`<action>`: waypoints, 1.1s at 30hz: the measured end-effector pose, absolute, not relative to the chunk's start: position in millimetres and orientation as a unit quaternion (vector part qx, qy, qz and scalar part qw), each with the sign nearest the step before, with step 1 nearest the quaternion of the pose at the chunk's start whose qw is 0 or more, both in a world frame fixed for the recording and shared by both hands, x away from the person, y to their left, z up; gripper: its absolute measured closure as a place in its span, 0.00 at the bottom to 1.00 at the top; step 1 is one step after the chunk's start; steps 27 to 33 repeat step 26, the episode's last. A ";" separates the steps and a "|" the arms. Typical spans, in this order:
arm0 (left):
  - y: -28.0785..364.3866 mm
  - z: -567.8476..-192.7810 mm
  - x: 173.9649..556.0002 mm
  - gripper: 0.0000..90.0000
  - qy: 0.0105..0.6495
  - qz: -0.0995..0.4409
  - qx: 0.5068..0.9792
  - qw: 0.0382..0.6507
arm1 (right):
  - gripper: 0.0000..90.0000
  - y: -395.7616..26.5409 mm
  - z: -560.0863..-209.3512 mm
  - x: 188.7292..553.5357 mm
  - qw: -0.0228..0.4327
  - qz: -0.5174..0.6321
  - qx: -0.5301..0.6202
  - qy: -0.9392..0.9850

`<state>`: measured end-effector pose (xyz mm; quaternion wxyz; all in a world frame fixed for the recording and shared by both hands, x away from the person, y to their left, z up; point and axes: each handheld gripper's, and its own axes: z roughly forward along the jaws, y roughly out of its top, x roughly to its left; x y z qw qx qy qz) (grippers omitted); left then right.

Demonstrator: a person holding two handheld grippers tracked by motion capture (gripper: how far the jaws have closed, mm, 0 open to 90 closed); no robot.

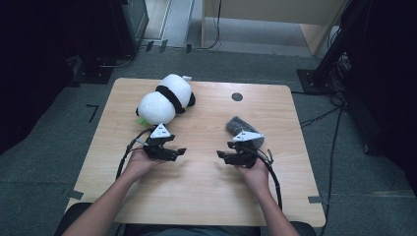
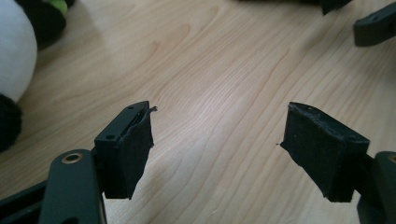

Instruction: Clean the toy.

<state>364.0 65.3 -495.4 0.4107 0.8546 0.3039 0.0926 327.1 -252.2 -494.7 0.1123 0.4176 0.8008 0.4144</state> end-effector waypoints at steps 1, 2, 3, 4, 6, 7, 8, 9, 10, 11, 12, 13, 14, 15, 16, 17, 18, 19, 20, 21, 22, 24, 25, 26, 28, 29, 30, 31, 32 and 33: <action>64.9 -498.1 364.8 0.27 0.307 0.089 0.856 0.407 | 0.43 -251.3 -496.1 327.6 0.112 0.413 0.417 0.802; 64.6 -500.6 365.5 0.27 0.309 0.089 0.857 0.403 | 0.43 -250.4 -497.8 328.2 0.113 0.410 0.415 0.804; 64.3 -501.8 365.8 0.27 0.310 0.090 0.857 0.402 | 0.43 -249.3 -499.7 329.0 0.114 0.405 0.414 0.807; 64.3 -502.4 365.9 0.27 0.310 0.091 0.857 0.402 | 0.43 -248.3 -501.3 329.6 0.116 0.400 0.414 0.809; 63.5 -503.4 365.5 0.27 0.312 0.093 0.853 0.408 | 0.43 -247.5 -505.1 331.6 0.117 0.392 0.415 0.812; 62.4 -504.4 364.8 0.27 0.309 0.093 0.855 0.407 | 0.43 -247.0 -506.6 332.0 0.116 0.389 0.418 0.813; 61.1 -505.4 364.1 0.27 0.305 0.095 0.857 0.405 | 0.43 -246.0 -509.1 333.1 0.115 0.384 0.421 0.814; 60.1 -506.2 363.4 0.27 0.300 0.098 0.860 0.401 | 0.44 -245.0 -511.3 334.0 0.116 0.381 0.420 0.816; 59.3 -507.2 362.7 0.27 0.293 0.102 0.863 0.398 | 0.45 -244.2 -512.9 334.5 0.116 0.375 0.418 0.820; 58.6 -508.2 362.3 0.27 0.287 0.106 0.865 0.397 | 0.45 -243.4 -514.1 334.2 0.121 0.374 0.413 0.822; 58.3 -509.2 362.2 0.27 0.283 0.109 0.868 0.393 | 0.45 -242.3 -514.4 334.0 0.126 0.372 0.411 0.823; 58.1 -510.4 362.7 0.27 0.283 0.108 0.869 0.391 | 0.46 -242.0 -514.7 334.2 0.130 0.371 0.405 0.825; 58.1 -511.3 363.2 0.27 0.283 0.105 0.871 0.388 | 0.46 -241.3 -515.2 333.7 0.134 0.371 0.403 0.826; 57.7 -512.9 363.7 0.27 0.285 0.103 0.872 0.384 | 0.46 -241.2 -515.9 333.6 0.140 0.371 0.398 0.828; 57.2 -513.8 364.0 0.27 0.285 0.103 0.873 0.382 | 0.45 -240.0 -516.3 332.5 0.146 0.368 0.396 0.829; 56.8 -514.5 364.0 0.27 0.284 0.102 0.874 0.381 | 0.45 -239.2 -516.8 332.0 0.151 0.367 0.391 0.831; 56.2 -514.8 363.8 0.27 0.284 0.100 0.875 0.380 | 0.44 -238.9 -517.1 331.6 0.155 0.365 0.387 0.832; 55.5 -515.1 363.4 0.27 0.283 0.100 0.875 0.379 | 0.44 -238.7 -517.2 331.5 0.154 0.366 0.388 0.832; 55.1 -515.2 363.1 0.27 0.282 0.101 0.876 0.378 | 0.43 -238.8 -517.2 331.6 0.152 0.367 0.389 0.831; 54.8 -515.2 363.1 0.27 0.280 0.100 0.878 0.376 | 0.43 -238.9 -517.2 331.6 0.151 0.368 0.390 0.831; 54.5 -515.4 363.0 0.27 0.279 0.100 0.878 0.376 | 0.43 -239.1 -517.2 331.9 0.149 0.369 0.390 0.830; 54.5 -515.5 363.2 0.27 0.279 0.100 0.878 0.375 | 0.42 -239.3 -517.3 332.1 0.148 0.370 0.390 0.830; 54.5 -515.7 363.5 0.26 0.280 0.099 0.878 0.375 | 0.41 -239.2 -517.3 332.0 0.147 0.370 0.391 0.830; 54.5 -515.8 363.6 0.26 0.280 0.099 0.878 0.375 | 0.41 -239.2 -517.4 332.0 0.146 0.370 0.390 0.830; 54.5 -515.8 363.6 0.26 0.280 0.099 0.878 0.375 | 0.41 -239.2 -517.4 332.0 0.146 0.370 0.390 0.830; 54.5 -515.8 363.6 0.26 0.280 0.099 0.878 0.375 | 0.41 -239.2 -517.4 332.0 0.146 0.370 0.390 0.830; 54.5 -515.8 363.6 0.26 0.280 0.099 0.878 0.375 | 0.41 -239.2 -517.4 332.0 0.146 0.370 0.390 0.830; 54.5 -515.8 363.6 0.26 0.280 0.099 0.878 0.375 | 0.41 -239.2 -517.4 332.0 0.146 0.370 0.390 0.830; 54.5 -515.8 363.6 0.26 0.280 0.099 0.878 0.375 | 0.41 -239.2 -517.4 332.0 0.146 0.370 0.390 0.830; 54.5 -515.8 363.6 0.26 0.280 0.099 0.878 0.375 | 0.41 -239.2 -517.4 332.0 0.146 0.370 0.390 0.830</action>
